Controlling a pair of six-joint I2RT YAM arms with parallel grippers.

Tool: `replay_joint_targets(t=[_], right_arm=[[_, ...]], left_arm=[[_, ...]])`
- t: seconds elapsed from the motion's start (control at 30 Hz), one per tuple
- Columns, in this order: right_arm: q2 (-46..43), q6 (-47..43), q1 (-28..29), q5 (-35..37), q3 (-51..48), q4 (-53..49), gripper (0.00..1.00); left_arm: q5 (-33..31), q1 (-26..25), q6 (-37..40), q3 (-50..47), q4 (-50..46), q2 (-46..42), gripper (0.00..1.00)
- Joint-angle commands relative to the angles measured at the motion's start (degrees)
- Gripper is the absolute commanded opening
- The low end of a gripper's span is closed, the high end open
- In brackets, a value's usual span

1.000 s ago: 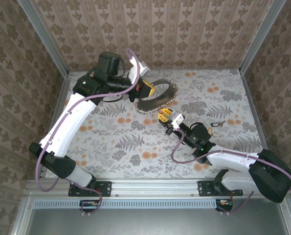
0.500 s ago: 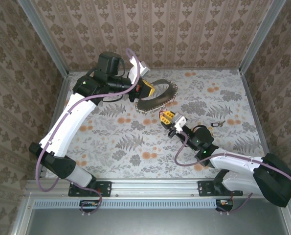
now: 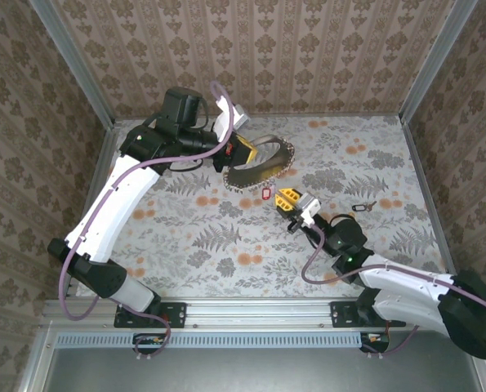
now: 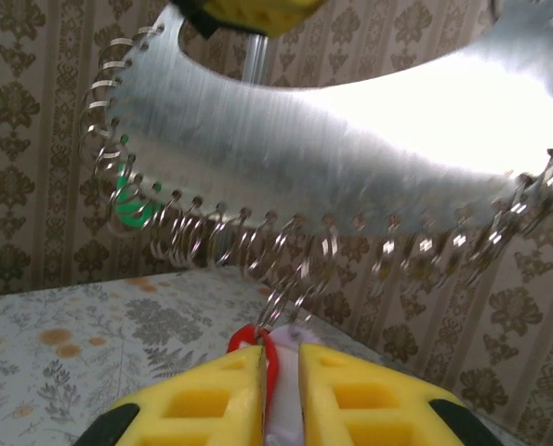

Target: Put the keys on the keyring

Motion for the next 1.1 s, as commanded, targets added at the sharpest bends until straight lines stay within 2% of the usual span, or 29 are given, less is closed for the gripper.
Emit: replay_joint_targets(t=[0.0,0.1,0.27,0.53,0.8,0.97,1.07], right_arm=[[-2.4,-2.95,0.24,2.43,0.32,-3.02,0.17],[-1.94,-5.22,0.22,4.44,1.37,-4.6,0.14],[1.82,-6.13,0.23,6.58,2.76,-1.44,0.13],[6.18,-4.47,0.23,2.12,4.65,0.38,0.14],[2.3,-4.88,0.1,7.53,1.71,-1.57,0.17],[-1.99,-5.18,0.02,2.96,1.35,-6.13,0.17],[-3.14,-5.16,-0.02,-2.1,2.01,-8.4,0.17]], left_arm=[[2.04,-0.42,2.54,2.83,-1.53,-1.67,0.0],[3.6,-0.4,2.54,2.91,-1.66,-1.58,0.0],[5.55,-0.41,2.54,3.05,-2.38,-1.4,0.0],[5.53,-0.42,2.77,3.5,-3.15,-1.12,0.0],[1.85,-0.42,2.94,3.5,-3.3,-1.12,0.0],[1.85,-0.42,3.04,3.47,-3.23,-1.12,0.0],[1.07,-0.41,2.96,3.47,-3.03,-1.14,0.0]])
